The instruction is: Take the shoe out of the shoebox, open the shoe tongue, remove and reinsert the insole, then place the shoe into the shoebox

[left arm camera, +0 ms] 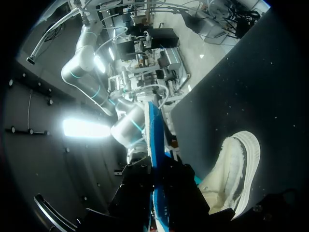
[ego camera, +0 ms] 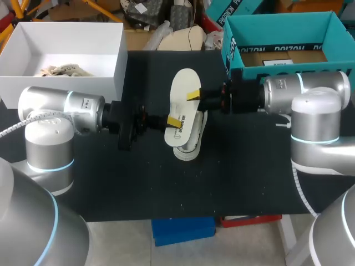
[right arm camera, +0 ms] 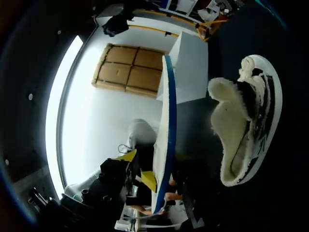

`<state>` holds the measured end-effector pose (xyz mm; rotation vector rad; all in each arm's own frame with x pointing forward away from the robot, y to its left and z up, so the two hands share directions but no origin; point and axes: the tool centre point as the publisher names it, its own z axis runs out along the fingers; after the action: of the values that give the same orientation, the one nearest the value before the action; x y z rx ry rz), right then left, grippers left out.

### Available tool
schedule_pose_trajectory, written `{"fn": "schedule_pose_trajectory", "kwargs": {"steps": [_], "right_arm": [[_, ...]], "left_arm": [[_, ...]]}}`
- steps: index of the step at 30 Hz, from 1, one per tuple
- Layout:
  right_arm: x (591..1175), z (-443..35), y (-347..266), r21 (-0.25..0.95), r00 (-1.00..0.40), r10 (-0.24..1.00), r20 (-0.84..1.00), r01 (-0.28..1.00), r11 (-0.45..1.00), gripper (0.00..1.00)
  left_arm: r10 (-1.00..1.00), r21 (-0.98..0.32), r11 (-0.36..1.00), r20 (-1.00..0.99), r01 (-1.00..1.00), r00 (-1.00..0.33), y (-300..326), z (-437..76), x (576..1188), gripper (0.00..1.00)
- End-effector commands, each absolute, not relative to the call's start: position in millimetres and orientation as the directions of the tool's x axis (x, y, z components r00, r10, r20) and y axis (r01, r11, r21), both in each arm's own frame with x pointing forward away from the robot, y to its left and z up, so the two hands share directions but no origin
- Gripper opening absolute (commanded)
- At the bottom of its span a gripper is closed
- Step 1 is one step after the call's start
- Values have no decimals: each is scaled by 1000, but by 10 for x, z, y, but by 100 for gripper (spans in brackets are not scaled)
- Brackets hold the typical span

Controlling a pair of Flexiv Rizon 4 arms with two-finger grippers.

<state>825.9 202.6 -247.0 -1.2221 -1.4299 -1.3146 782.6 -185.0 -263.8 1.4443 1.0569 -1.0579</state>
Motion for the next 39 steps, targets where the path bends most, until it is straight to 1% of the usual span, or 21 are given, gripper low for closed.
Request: {"fn": "schedule_pose_trajectory", "kwargs": {"steps": [1, 6, 9, 12, 15, 18, 25, 27, 30, 39], "right_arm": [[8268, -2536, 2125, 194, -190, 118, 975, 981, -23, 36], [8285, -2569, 2132, 188, -184, 122, 975, 982, -23, 36], [8313, -2569, 2102, 187, -182, 131, 975, 982, -24, 35], [8353, -2564, 2069, 187, -182, 140, 973, 982, -24, 31], [8392, -2571, 2054, 186, -181, 145, 973, 982, -21, 32], [8453, -2577, 2057, 184, -181, 148, 972, 983, -11, 29], [8528, -2608, 2079, 176, -176, 150, 973, 984, 11, 27], [8535, -2609, 2080, 174, -175, 152, 973, 985, 14, 24], [8542, -2601, 2079, 172, -171, 168, 971, 985, 12, 0], [8545, -2600, 2073, 172, -171, 179, 969, 985, 10, 0]], "left_arm": [[83, 226, -97, -969, 969, 234, -1860, -2644, 7813, 0], [83, 226, -97, -969, 969, 234, -1860, -2644, 7813, 0], [83, 226, -97, -969, 969, 234, -1860, -2644, 7813, 0], [83, 226, -97, -969, 969, 234, -1860, -2644, 7813, 0], [83, 226, -97, -969, 969, 234, -1860, -2644, 7813, 0], [83, 226, -97, -969, 969, 234, -1860, -2644, 7813, 0], [83, 226, -97, -969, 969, 234, -1860, -2644, 7813, 0], [83, 226, -97, -969, 969, 234, -1860, -2644, 7813, 0], [83, 226, -97, -969, 969, 234, -1860, -2644, 7813, 0], [83, 226, -97, -969, 969, 234, -1860, -2644, 7813, 0]]}}
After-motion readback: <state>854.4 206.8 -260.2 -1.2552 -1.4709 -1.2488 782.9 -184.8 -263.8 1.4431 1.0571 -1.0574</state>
